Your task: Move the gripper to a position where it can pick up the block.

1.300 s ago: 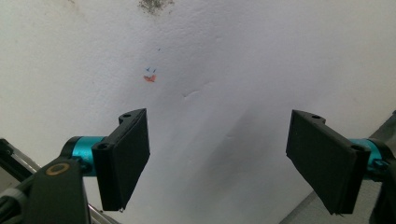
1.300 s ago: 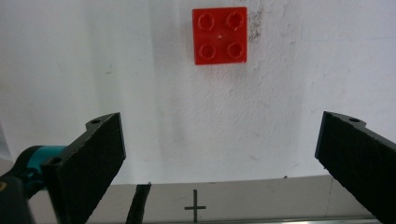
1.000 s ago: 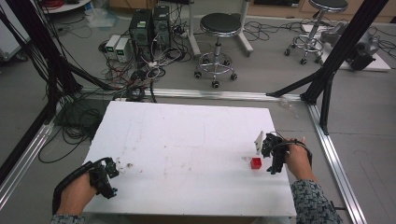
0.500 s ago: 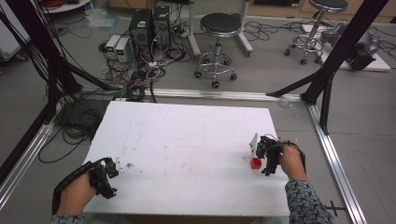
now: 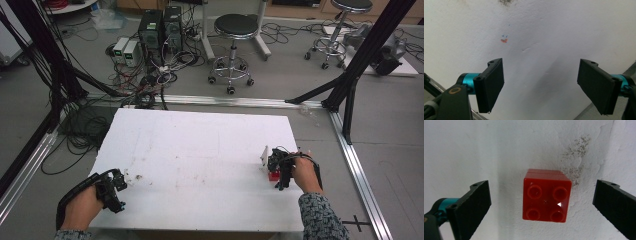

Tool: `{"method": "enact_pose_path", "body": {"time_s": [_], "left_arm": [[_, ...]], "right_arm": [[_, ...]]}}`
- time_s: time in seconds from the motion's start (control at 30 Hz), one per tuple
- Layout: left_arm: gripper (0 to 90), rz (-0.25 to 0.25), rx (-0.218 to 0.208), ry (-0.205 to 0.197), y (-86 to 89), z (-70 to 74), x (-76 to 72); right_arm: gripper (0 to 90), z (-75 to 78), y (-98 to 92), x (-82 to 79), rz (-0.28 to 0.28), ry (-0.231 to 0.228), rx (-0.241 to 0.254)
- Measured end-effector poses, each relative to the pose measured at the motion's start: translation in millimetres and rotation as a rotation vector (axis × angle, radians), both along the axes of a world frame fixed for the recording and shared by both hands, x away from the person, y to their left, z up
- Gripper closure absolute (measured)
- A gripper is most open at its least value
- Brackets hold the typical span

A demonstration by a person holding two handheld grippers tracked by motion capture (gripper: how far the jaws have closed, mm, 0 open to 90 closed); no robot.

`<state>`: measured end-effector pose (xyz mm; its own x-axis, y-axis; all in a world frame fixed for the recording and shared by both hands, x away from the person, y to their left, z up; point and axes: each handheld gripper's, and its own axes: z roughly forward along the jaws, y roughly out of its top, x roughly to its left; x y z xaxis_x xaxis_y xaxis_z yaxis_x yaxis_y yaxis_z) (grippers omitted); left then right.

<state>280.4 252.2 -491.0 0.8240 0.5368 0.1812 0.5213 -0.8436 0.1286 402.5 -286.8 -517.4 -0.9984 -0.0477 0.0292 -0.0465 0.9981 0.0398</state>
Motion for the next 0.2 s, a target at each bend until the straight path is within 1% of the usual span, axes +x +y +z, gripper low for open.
{"method": "enact_pose_path", "body": {"time_s": [0.2], "left_arm": [[21.8,0.0,-0.003,-0.002,0.3,0.8,-0.1]], "right_arm": [[0.8,0.9,-0.1,-1.1,0.0,-0.002,0.001]]}}
